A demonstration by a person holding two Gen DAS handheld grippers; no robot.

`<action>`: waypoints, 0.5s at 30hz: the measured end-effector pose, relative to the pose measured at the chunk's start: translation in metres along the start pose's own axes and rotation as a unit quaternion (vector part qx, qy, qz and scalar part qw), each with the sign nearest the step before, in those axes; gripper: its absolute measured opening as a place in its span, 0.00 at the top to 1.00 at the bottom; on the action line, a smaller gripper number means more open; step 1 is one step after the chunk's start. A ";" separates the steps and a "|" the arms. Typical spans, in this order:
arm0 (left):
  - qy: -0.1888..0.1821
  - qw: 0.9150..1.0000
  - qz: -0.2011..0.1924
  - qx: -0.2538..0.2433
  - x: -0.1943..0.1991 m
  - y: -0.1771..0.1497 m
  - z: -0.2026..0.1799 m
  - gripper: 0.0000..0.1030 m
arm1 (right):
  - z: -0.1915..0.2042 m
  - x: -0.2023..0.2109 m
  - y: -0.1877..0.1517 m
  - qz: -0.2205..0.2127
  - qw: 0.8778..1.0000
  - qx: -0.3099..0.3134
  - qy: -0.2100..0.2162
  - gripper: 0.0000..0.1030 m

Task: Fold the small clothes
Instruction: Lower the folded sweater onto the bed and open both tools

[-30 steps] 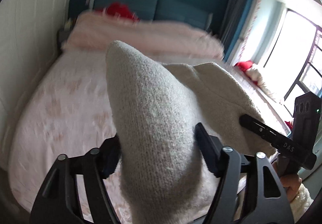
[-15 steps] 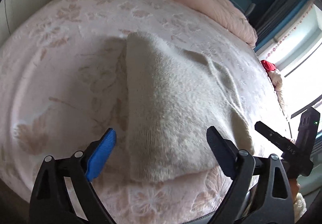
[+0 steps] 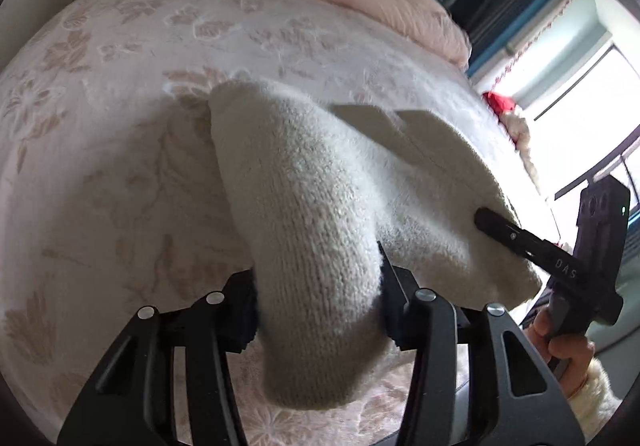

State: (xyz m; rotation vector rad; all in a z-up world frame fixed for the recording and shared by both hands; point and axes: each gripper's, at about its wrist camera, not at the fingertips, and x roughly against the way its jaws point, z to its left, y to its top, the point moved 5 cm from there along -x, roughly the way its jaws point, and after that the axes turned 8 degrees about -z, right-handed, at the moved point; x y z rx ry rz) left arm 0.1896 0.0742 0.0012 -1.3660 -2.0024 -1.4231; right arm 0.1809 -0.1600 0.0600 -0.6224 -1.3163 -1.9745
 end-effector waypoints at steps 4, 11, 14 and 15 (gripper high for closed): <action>0.019 1.000 0.013 0.013 -0.026 -0.027 0.011 0.42 | -0.036 -0.026 -0.032 0.047 0.997 -0.058 -0.007 0.52; 0.132 0.987 -0.027 -0.091 0.026 -0.015 -0.026 0.43 | -0.006 0.048 -0.006 -0.038 0.999 0.010 -0.030 0.67; 0.174 0.976 -0.019 -0.126 0.032 -0.020 -0.044 0.43 | -0.004 0.017 -0.034 0.020 0.995 0.065 -0.070 0.67; 0.187 0.974 -0.019 -0.130 0.033 -0.024 -0.050 0.43 | -0.006 -0.002 -0.049 0.054 0.992 0.079 -0.081 0.66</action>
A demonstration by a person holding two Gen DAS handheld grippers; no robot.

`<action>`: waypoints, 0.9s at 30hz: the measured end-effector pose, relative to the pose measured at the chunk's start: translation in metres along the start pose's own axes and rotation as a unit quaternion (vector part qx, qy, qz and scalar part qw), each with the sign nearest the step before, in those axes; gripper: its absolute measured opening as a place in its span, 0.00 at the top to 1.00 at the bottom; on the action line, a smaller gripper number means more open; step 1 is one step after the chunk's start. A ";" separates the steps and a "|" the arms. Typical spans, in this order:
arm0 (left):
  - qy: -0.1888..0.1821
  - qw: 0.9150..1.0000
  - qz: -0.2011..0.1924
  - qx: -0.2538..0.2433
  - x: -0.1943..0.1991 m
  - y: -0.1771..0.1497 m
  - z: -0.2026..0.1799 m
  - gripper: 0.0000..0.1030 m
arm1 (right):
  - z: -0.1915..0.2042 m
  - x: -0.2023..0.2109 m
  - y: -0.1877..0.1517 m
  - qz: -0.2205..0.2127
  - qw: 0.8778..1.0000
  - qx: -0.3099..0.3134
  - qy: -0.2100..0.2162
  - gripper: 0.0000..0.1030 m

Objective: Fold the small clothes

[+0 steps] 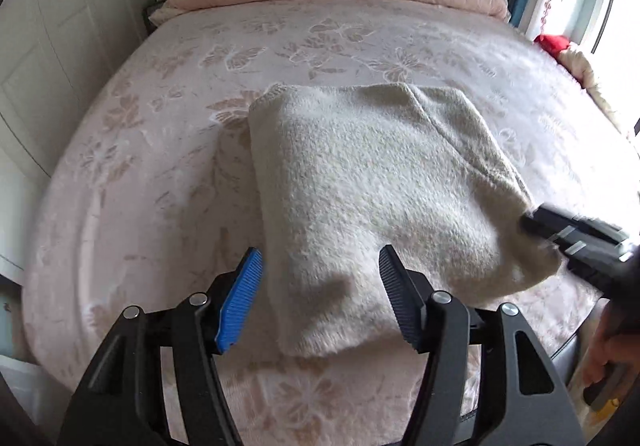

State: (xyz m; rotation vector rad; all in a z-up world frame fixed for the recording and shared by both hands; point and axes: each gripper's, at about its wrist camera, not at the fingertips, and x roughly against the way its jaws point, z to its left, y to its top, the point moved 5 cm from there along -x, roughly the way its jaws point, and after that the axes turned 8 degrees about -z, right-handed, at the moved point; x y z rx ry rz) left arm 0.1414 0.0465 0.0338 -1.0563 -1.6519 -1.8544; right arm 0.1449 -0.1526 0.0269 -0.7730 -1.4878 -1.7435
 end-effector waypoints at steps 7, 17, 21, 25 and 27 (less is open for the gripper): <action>0.028 1.000 0.002 -0.010 0.022 -0.011 -0.022 0.38 | 0.017 0.067 0.004 -0.067 0.998 -0.008 0.008 0.61; 0.043 0.997 -0.063 -0.016 0.065 -0.027 -0.059 0.12 | 0.001 0.133 -0.031 -0.125 0.990 -0.041 -0.060 0.29; 0.060 0.995 -0.081 -0.015 0.077 -0.037 -0.069 0.11 | -0.003 0.141 -0.042 -0.124 0.989 -0.047 -0.060 0.28; 0.067 0.993 -0.094 -0.007 0.089 -0.044 -0.075 0.11 | -0.002 0.148 -0.049 -0.125 0.990 -0.045 -0.050 0.28; 0.068 0.993 -0.099 0.002 0.094 -0.045 -0.074 0.11 | 0.000 0.150 -0.052 -0.125 0.990 -0.042 -0.048 0.28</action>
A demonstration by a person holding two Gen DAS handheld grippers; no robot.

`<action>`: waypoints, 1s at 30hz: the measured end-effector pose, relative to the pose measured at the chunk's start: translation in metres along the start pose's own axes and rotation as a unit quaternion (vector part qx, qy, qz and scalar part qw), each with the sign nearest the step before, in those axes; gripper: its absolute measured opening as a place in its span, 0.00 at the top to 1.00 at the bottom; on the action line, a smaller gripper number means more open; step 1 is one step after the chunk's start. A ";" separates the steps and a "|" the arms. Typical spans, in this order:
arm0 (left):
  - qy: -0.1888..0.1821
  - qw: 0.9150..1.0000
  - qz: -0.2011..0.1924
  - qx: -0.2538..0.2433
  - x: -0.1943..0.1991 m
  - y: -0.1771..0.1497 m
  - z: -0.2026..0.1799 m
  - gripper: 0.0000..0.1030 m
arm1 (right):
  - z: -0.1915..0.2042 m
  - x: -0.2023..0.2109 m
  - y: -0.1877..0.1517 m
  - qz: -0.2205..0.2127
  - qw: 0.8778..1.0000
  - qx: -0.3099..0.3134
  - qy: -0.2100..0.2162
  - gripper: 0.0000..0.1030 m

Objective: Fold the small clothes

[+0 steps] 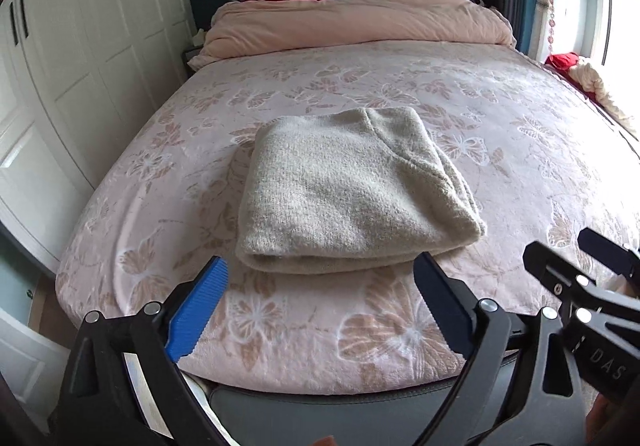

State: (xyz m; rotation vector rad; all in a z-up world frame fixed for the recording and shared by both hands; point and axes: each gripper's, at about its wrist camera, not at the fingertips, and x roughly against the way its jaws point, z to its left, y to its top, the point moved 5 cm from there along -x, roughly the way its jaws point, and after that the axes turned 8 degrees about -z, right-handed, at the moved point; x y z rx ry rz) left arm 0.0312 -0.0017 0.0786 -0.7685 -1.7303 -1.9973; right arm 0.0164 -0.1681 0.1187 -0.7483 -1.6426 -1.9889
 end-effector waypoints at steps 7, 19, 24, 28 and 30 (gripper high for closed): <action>0.006 1.000 -0.004 0.006 0.010 -0.002 -0.002 0.11 | 0.000 0.013 -0.005 -0.007 1.000 -0.003 0.004 0.28; 0.032 0.999 -0.012 0.024 0.018 -0.009 0.001 0.11 | -0.001 0.016 -0.007 -0.006 1.000 -0.003 0.001 0.28; 0.026 0.999 -0.009 0.019 0.017 -0.007 0.002 0.10 | -0.001 0.015 -0.008 -0.006 1.000 -0.003 0.000 0.28; 0.032 0.999 -0.004 0.023 0.015 -0.009 0.003 0.07 | 0.001 0.015 -0.009 -0.005 1.000 -0.005 -0.004 0.28; 0.033 0.999 -0.004 0.023 0.014 -0.010 0.003 0.07 | 0.002 0.015 -0.010 -0.003 1.000 -0.006 -0.005 0.28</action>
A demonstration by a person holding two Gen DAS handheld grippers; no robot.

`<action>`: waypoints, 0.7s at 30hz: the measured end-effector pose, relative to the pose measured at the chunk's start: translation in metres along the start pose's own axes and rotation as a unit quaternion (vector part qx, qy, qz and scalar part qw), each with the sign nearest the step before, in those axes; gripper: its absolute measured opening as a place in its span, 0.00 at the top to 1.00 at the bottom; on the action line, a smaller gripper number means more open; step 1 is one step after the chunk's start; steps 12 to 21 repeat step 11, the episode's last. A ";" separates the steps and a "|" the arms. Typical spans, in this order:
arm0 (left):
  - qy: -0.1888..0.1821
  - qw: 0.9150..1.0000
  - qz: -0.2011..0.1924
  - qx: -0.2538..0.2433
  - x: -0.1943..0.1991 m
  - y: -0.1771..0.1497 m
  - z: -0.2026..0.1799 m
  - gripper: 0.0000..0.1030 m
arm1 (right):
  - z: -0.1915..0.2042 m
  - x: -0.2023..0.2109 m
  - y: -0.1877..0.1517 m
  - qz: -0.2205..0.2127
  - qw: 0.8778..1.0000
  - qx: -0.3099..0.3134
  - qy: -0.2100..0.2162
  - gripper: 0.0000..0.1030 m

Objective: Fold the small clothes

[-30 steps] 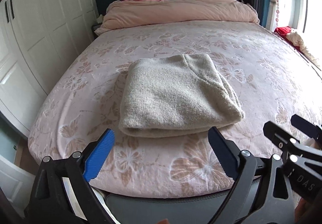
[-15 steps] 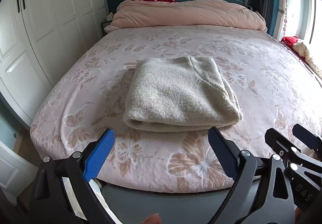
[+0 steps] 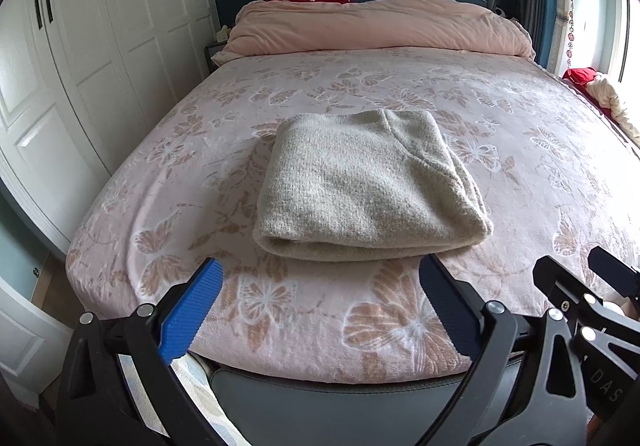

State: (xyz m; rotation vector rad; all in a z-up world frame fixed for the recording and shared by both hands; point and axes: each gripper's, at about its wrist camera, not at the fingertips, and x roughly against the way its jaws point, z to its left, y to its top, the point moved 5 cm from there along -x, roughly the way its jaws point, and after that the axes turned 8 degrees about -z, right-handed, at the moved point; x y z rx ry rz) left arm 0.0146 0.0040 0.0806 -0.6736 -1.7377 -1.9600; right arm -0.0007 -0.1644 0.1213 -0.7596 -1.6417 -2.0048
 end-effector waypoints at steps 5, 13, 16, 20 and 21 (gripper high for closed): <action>0.001 1.000 0.009 0.002 -0.001 -0.002 0.000 0.08 | 0.002 0.000 -0.001 -0.001 1.000 0.000 -0.003 0.28; 0.001 1.000 0.008 0.006 -0.001 -0.003 0.000 0.08 | 0.003 0.001 0.000 -0.005 1.000 0.001 -0.005 0.28; 0.001 1.000 0.008 0.006 -0.001 -0.003 0.000 0.08 | 0.003 0.001 0.000 -0.005 1.000 0.001 -0.005 0.28; 0.001 1.000 0.008 0.006 -0.001 -0.003 0.000 0.08 | 0.003 0.001 0.000 -0.005 1.000 0.001 -0.005 0.28; 0.001 1.000 0.008 0.006 -0.001 -0.003 0.000 0.08 | 0.003 0.001 0.000 -0.005 1.000 0.001 -0.005 0.28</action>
